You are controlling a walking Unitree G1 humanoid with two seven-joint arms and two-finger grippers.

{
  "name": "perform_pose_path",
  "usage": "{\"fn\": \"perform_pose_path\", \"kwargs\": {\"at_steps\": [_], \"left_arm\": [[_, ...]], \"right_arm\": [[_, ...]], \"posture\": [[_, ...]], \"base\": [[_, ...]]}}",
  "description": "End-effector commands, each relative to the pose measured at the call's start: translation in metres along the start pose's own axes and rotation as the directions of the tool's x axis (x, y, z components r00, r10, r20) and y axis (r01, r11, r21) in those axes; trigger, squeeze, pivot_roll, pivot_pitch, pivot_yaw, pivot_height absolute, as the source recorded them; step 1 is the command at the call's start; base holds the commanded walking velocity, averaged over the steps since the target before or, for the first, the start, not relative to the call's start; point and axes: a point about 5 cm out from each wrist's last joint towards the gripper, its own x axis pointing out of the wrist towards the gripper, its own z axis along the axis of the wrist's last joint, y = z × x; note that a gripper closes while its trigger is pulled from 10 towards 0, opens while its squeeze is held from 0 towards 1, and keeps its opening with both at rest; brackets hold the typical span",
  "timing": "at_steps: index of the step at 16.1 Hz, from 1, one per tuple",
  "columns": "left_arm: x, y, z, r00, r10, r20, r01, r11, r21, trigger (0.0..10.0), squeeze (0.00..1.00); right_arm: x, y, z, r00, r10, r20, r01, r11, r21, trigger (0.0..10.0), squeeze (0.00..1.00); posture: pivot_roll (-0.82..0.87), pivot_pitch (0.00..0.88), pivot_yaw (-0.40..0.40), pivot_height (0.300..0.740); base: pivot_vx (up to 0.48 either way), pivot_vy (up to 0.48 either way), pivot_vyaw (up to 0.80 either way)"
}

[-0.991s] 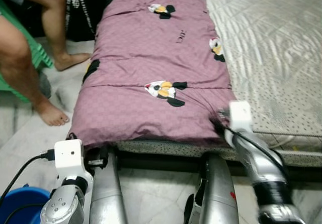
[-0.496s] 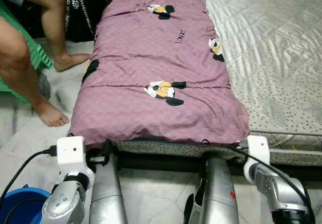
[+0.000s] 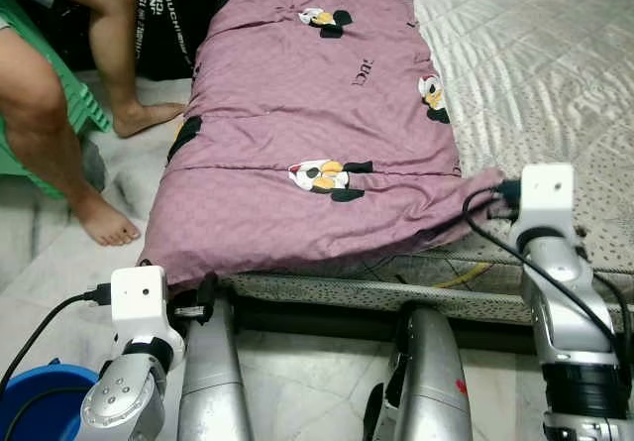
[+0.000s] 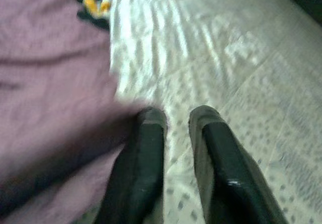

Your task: Clean up the room

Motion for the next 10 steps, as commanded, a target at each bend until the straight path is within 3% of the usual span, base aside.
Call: {"fn": "perform_pose_path", "kwargs": {"at_steps": [1, 4, 6, 7, 9, 10], "left_arm": [[0.000, 0.001, -0.005, 1.000, 0.010, -0.022, -0.010, 1.000, -0.002, 10.0, 0.00], [0.000, 0.001, -0.004, 1.000, 0.013, -0.020, -0.013, 1.000, -0.003, 10.0, 0.00], [0.000, 0.001, -0.004, 1.000, 0.013, -0.020, -0.013, 1.000, -0.003, 10.0, 0.00], [0.001, 0.001, -0.004, 1.000, 0.012, -0.020, -0.012, 1.000, -0.004, 10.0, 0.00], [0.003, -0.002, -0.001, 1.000, 0.000, -0.009, 0.000, 1.000, -0.007, 10.0, 0.00], [0.004, -0.002, 0.000, 1.000, 0.000, -0.002, 0.000, 1.000, -0.007, 10.0, 0.00]], "right_arm": [[0.002, -0.002, -0.001, 1.000, -0.017, 0.015, 0.017, 1.000, -0.022, 0.0, 0.00], [-0.004, -0.004, -0.023, 0.997, -0.012, -0.081, 0.012, 1.000, 0.002, 0.0, 0.00], [-0.011, 0.000, -0.030, 0.993, 0.009, -0.114, 0.000, 0.997, 0.076, 0.0, 0.00], [-0.010, 0.008, -0.025, 0.995, 0.046, -0.085, -0.034, 0.990, 0.136, 0.0, 0.00], [-0.002, 0.041, -0.003, 0.985, 0.172, 0.023, -0.173, 0.960, 0.222, 0.0, 0.00], [0.001, 0.050, 0.000, 0.980, 0.196, 0.036, -0.199, 0.954, 0.225, 0.0, 0.00]], "posture": [[0.05, 0.092, -0.051, 0.506], [0.05, 0.093, -0.053, 0.506], [0.05, 0.095, -0.052, 0.506], [0.04, 0.098, -0.048, 0.506], [0.05, 0.099, -0.038, 0.506], [0.05, 0.099, -0.039, 0.506]], "base": [[0.000, 0.000, 0.00], [0.000, 0.000, 0.00], [0.000, 0.000, 0.00], [0.000, 0.000, 0.00], [0.000, 0.000, 0.00], [0.000, 0.000, 0.00]]}}
